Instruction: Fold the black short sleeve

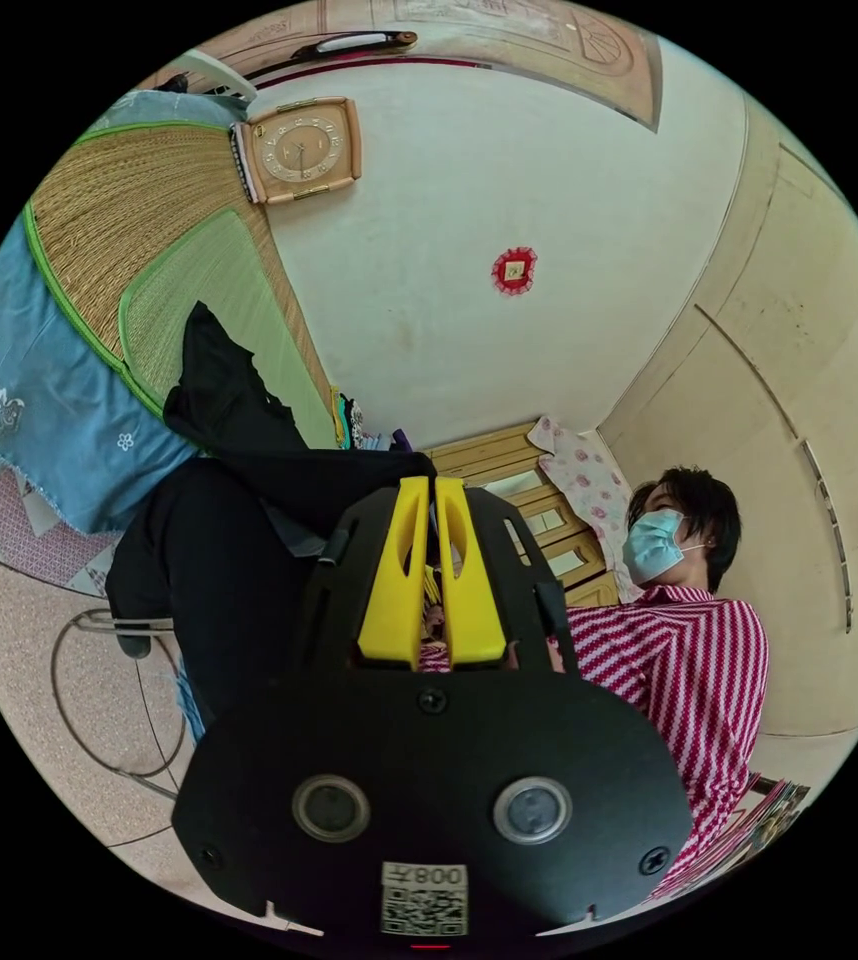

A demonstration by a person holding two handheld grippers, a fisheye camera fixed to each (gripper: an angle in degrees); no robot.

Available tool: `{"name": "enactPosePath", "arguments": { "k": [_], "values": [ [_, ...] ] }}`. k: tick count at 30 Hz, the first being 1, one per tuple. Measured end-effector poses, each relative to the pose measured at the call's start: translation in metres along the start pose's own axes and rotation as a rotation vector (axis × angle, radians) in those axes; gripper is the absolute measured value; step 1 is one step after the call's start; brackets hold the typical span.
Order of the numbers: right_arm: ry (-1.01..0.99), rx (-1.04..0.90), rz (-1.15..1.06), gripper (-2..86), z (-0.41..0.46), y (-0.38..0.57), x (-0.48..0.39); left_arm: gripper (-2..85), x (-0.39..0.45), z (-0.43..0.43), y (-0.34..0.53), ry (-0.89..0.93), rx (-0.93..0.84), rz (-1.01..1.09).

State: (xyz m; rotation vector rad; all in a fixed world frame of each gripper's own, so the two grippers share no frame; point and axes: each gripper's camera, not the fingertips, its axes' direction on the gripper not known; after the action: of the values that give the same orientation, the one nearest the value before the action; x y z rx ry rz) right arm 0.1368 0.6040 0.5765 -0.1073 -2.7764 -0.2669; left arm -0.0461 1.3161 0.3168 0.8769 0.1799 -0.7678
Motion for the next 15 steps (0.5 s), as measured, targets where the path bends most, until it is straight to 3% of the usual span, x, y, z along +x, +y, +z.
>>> {"name": "enactPosePath", "arguments": {
  "k": [15],
  "values": [
    [-0.013,0.002,0.001,1.4,0.019,-0.009,0.008,0.9,0.022,0.003,-0.025,0.007,0.011,-0.006]
  ]
}}
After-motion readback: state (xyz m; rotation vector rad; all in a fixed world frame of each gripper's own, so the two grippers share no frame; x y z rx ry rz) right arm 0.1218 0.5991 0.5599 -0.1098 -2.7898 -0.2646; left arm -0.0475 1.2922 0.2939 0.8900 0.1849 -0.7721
